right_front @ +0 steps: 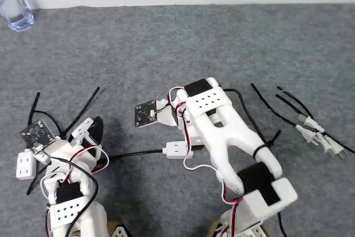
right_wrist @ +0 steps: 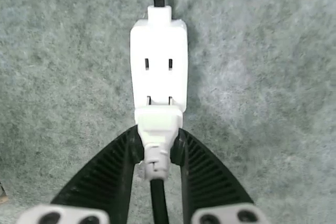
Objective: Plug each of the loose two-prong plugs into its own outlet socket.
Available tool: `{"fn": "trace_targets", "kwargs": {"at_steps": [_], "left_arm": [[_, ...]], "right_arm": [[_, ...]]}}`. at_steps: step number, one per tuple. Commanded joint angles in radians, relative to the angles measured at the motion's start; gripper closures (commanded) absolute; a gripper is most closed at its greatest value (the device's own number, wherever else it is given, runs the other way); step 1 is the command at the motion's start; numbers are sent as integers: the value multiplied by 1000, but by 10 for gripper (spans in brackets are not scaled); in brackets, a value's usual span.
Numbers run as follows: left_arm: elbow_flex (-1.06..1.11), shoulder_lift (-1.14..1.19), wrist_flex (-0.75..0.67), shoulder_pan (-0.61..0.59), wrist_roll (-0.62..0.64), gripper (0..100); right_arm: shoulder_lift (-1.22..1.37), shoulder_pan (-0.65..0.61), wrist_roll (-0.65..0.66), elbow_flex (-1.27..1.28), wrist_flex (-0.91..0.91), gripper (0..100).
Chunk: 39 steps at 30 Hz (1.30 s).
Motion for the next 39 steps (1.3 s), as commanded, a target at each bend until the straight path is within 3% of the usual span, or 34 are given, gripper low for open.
{"fn": "trace_targets", "kwargs": {"at_steps": [1,16,24,31,39], "left_arm": [[-5,-2,5,8,-9,682],[-5,-2,5,8,-9,682],[-5,-2,5,8,-9,682],[-5,-2,5,8,-9,682],[-5,-2,5,6,-9,682]], "right_arm": [[59,-12,5,-12,-13,990],[259,-99,-25,-14,-85,990],[111,-84,-71,-55,-19,983],[-48,-88,-158,-95,71,745],[-58,-88,-158,-87,90,772]]}}
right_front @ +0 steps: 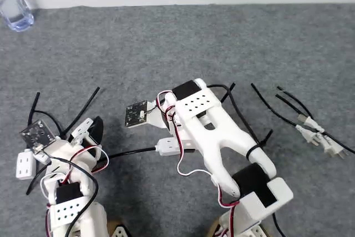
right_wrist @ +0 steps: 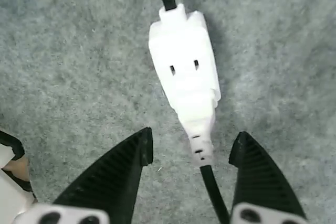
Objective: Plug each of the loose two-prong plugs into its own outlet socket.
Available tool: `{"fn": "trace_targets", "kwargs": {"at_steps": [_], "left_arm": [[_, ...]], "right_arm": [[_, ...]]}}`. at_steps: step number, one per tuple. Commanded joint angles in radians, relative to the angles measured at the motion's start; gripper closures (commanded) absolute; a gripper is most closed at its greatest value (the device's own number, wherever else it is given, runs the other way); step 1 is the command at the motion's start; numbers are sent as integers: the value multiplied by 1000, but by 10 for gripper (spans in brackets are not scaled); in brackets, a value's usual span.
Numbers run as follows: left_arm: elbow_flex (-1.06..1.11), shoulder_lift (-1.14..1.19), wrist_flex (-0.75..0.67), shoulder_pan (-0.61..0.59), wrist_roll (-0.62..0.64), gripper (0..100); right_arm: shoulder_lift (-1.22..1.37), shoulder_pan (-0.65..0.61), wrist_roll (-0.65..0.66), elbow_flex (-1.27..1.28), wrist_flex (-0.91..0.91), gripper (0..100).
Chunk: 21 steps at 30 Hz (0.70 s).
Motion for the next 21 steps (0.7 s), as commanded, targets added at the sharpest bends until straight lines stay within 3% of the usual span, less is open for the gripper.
{"fn": "trace_targets", "kwargs": {"at_steps": [1,14,21], "left_arm": [[-5,-2,5,6,-9,682],[-5,-2,5,8,-9,682],[-5,-2,5,8,-9,682]], "right_arm": [[-50,-8,-12,-41,13,773],[-45,-24,11,55,-130,777],[-45,-22,32,57,-124,903]]}}
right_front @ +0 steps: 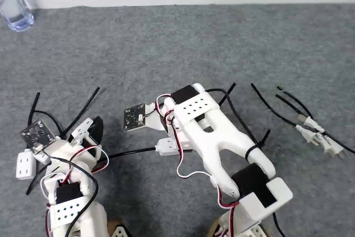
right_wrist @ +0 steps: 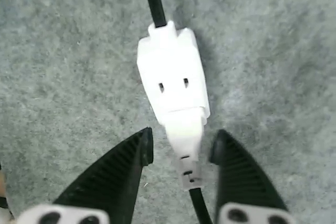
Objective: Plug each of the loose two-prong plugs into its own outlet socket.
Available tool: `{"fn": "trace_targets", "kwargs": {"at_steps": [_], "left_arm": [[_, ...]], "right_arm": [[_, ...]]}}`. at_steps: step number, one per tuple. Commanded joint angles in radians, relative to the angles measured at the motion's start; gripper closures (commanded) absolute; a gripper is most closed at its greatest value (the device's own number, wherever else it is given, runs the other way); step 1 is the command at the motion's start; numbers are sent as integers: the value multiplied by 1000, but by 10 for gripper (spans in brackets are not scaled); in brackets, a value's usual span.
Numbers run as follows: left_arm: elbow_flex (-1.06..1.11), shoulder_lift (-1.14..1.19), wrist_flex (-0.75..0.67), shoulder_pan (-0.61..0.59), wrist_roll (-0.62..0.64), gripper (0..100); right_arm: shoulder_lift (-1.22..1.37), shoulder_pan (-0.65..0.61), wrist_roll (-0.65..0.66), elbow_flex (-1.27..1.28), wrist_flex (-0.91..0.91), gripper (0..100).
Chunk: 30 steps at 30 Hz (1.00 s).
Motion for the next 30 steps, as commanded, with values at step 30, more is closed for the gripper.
{"fn": "trace_targets", "kwargs": {"at_steps": [30], "left_arm": [[-5,-2,5,8,-9,682]], "right_arm": [[159,-74,51,8,-99,989]]}}
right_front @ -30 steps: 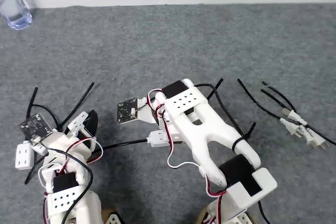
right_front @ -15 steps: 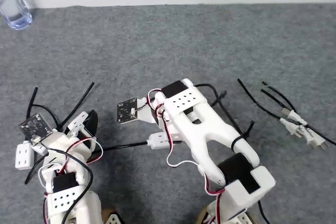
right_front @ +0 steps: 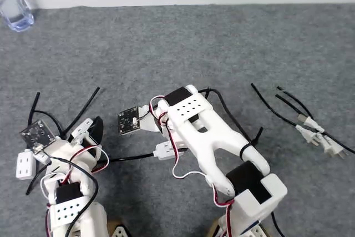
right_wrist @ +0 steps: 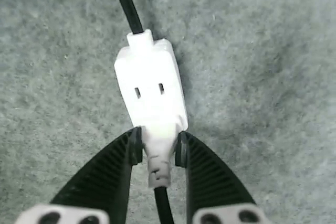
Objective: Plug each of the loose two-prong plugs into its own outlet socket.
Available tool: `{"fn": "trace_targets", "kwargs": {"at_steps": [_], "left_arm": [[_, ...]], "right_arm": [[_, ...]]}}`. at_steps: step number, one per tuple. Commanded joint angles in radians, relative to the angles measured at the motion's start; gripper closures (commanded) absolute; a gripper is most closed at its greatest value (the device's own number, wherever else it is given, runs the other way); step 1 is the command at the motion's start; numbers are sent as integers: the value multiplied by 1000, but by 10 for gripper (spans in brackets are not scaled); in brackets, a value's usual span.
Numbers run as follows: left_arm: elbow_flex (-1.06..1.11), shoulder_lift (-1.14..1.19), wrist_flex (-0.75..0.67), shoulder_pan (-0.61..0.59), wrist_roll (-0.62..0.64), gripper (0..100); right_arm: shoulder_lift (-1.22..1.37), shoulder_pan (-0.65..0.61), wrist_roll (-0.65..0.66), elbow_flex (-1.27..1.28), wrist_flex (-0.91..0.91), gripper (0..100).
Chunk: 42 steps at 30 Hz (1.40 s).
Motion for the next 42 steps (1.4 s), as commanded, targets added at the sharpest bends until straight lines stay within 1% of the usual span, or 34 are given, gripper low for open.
{"fn": "trace_targets", "kwargs": {"at_steps": [1,5,8,10,12,14,17,19,24,28,33,35,38,39,40,42], "left_arm": [[-5,-2,5,8,-9,682],[-5,-2,5,8,-9,682],[-5,-2,5,8,-9,682],[-5,-2,5,8,-9,682],[-5,-2,5,8,-9,682],[-5,-2,5,5,-8,682],[-10,-2,5,2,-5,682],[-13,-2,5,-5,-5,682],[-70,-2,11,-130,-2,682],[-77,-2,11,-236,-2,682],[-73,-2,11,-422,-8,682],[-59,-2,11,-456,-25,682],[-44,-2,9,-456,-55,682],[-44,-2,8,-454,-55,682],[-42,-2,6,-454,-55,682],[-41,-2,9,-430,-55,682]], "right_arm": [[81,-35,8,31,-33,989],[94,-36,8,29,-30,989],[59,-38,5,28,-13,989],[19,-41,-29,26,21,982],[-33,-47,-86,28,33,940],[-77,-48,-127,35,39,862],[-139,-58,-138,38,65,756],[-163,-73,-138,38,84,738],[-177,-124,-160,38,85,745],[-165,-128,-166,40,68,745],[-68,-125,-164,40,30,745],[-13,-125,-163,40,-4,745],[61,-124,-160,35,-45,747],[76,-124,-146,35,-56,758],[91,-124,-114,35,-59,796],[105,-117,-49,32,-67,943]]}}
